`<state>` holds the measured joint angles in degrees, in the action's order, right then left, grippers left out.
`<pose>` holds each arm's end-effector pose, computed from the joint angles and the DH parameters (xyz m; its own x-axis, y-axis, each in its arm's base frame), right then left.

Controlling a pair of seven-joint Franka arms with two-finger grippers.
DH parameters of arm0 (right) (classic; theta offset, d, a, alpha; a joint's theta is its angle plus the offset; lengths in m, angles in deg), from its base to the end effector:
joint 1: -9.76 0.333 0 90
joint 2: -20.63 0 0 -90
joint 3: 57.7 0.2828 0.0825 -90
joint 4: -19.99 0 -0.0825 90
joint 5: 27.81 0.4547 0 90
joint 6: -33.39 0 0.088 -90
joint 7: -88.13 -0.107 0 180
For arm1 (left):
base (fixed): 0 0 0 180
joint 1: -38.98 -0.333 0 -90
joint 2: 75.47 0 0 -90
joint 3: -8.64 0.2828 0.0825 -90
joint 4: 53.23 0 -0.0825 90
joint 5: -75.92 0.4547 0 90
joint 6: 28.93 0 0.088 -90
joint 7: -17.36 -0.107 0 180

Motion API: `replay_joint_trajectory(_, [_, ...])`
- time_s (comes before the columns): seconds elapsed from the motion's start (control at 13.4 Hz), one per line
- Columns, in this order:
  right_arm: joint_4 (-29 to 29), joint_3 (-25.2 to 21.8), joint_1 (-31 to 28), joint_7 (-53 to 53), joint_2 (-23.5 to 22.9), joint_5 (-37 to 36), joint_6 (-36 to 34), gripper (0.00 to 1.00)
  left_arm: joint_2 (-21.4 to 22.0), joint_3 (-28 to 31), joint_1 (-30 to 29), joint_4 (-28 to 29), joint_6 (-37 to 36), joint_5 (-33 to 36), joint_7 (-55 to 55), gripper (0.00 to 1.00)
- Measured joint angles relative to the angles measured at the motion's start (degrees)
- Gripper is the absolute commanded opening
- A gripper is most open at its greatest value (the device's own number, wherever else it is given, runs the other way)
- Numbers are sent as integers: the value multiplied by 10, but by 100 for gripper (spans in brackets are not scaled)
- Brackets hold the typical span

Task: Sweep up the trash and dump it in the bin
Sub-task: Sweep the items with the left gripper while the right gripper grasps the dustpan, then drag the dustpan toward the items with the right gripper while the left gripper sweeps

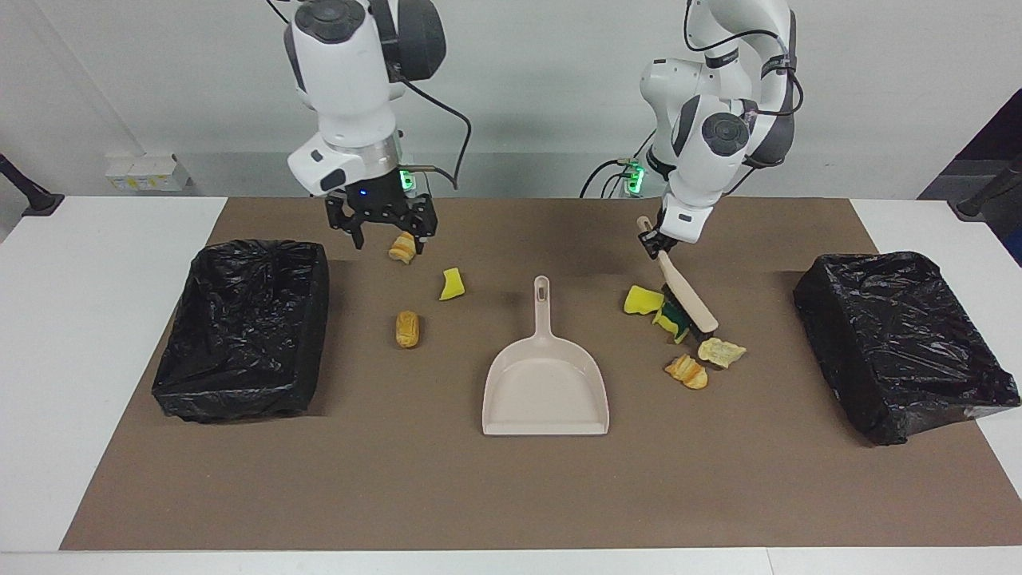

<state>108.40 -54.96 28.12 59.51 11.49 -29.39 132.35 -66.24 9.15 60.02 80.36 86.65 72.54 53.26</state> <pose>0.6346 0.2402 0.5165 0.9913 -0.1275 0.0312 -0.1277 -0.9918 0.0055 0.4939 -0.1887 0.3178 0.9436 0.2934 -0.1536 0.2892 -0.9560 -0.0493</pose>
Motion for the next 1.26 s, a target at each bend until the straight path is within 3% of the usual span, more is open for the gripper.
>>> replay_joint_trajectory(0.45, [-2, -1, 121, -102, -115, -3, 114, 100, -11, 13, -53, -54, -39, 9, -127, 0])
replay_joint_trajectory(0.74, [1, -1, 158, -147, -177, -4, 182, 100, -25, 16, -115, -56, 8, 11, -240, 0])
replay_joint_trajectory(0.97, [2, -2, 165, -149, -202, -4, 205, 100, -39, 15, -124, -56, 35, 11, -293, 0])
replay_joint_trajectory(1.04, [8, -1, 167, -149, -203, -4, 208, 94, -42, 14, -124, -57, 37, 11, -304, 0])
replay_joint_trajectory(1.26, [24, -2, 177, -149, -204, -11, 216, 44, -42, 4, -106, -57, 33, 11, -310, 0])
